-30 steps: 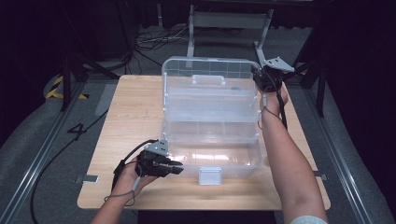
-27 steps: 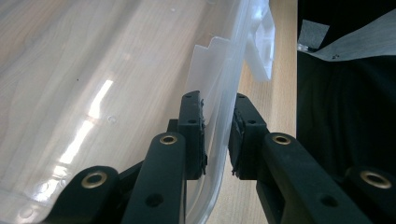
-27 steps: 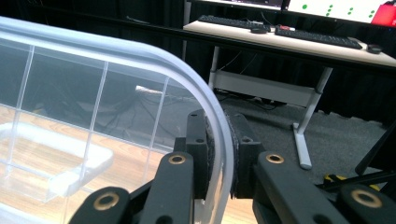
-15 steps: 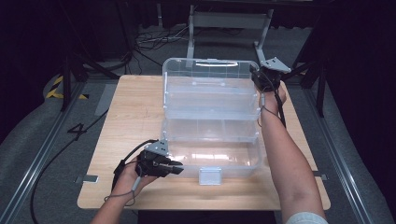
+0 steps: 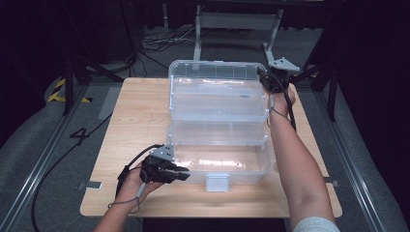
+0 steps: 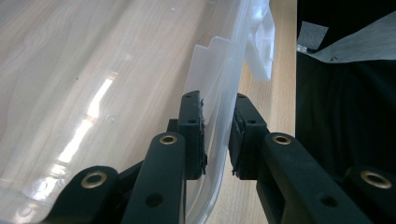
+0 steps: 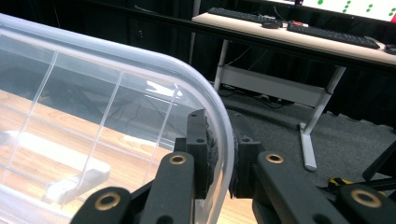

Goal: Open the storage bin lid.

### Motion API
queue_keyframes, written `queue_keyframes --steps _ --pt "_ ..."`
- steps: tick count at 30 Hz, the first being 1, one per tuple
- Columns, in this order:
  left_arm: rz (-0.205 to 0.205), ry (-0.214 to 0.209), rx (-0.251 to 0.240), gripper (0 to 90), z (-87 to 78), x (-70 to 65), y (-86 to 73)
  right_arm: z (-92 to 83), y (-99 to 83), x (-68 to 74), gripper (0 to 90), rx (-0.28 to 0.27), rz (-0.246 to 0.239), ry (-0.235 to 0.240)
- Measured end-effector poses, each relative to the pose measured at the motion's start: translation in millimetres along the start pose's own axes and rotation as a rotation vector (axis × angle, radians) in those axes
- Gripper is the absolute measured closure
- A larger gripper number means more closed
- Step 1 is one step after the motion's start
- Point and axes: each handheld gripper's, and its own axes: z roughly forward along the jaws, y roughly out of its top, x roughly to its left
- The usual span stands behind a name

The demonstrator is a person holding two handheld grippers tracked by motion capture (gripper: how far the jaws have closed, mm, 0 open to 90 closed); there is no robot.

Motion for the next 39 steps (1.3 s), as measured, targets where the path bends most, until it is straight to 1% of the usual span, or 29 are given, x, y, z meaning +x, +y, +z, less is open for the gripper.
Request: queue_keyframes --steps 9,15,18,21,23,24,25,26,27,28,29,33,39 --pt "-0.002 0.000 -0.004 77.4 -0.2 0.2 -0.4 2.2 -1.0 -3.4 81.6 -0.005 -0.009 0.029" --pt "-0.001 0.002 -0.004 77.4 -0.6 0.4 -0.6 4.5 -2.0 -6.9 81.0 -0.006 0.002 0.056" --pt "-0.001 0.001 -0.005 77.4 -0.7 0.5 -0.7 5.2 -2.0 -7.3 81.0 -0.009 -0.009 0.061" --pt "-0.002 0.001 -0.005 77.4 -0.7 0.5 -0.8 5.6 -2.5 -8.2 80.7 -0.012 -0.005 0.070" --pt "-0.001 0.001 -0.005 77.4 -0.5 0.5 -0.7 6.7 -3.6 -11.0 80.5 -0.016 0.006 0.088" --pt "0.004 0.003 0.000 77.3 0.0 -0.2 -0.1 7.0 -4.2 -11.1 81.1 -0.015 -0.005 0.085" --pt "0.004 0.003 0.000 77.3 0.0 -0.2 -0.1 7.0 -4.2 -11.1 81.1 -0.015 -0.005 0.085" --pt "0.000 0.003 0.005 77.2 0.8 -0.5 1.2 9.6 -7.5 -10.3 81.4 0.007 -0.041 0.077" --pt "0.000 0.003 0.005 77.2 0.8 -0.5 1.2 9.6 -7.5 -10.3 81.4 0.007 -0.041 0.077" --pt "-0.002 0.002 0.003 77.2 0.4 -0.4 0.7 13.3 -11.6 -12.4 81.6 0.015 -0.001 0.083" --pt "-0.002 0.002 0.003 77.2 0.4 -0.4 0.7 14.4 -12.6 -13.1 81.6 0.016 0.008 0.088" --pt "-0.003 0.001 0.001 77.2 0.3 -0.3 0.4 19.4 -14.7 -13.6 81.5 0.024 0.003 0.095" --pt "-0.001 0.002 0.002 77.2 0.2 -0.2 0.4 26.8 -18.1 -16.9 81.4 0.051 0.018 0.119"
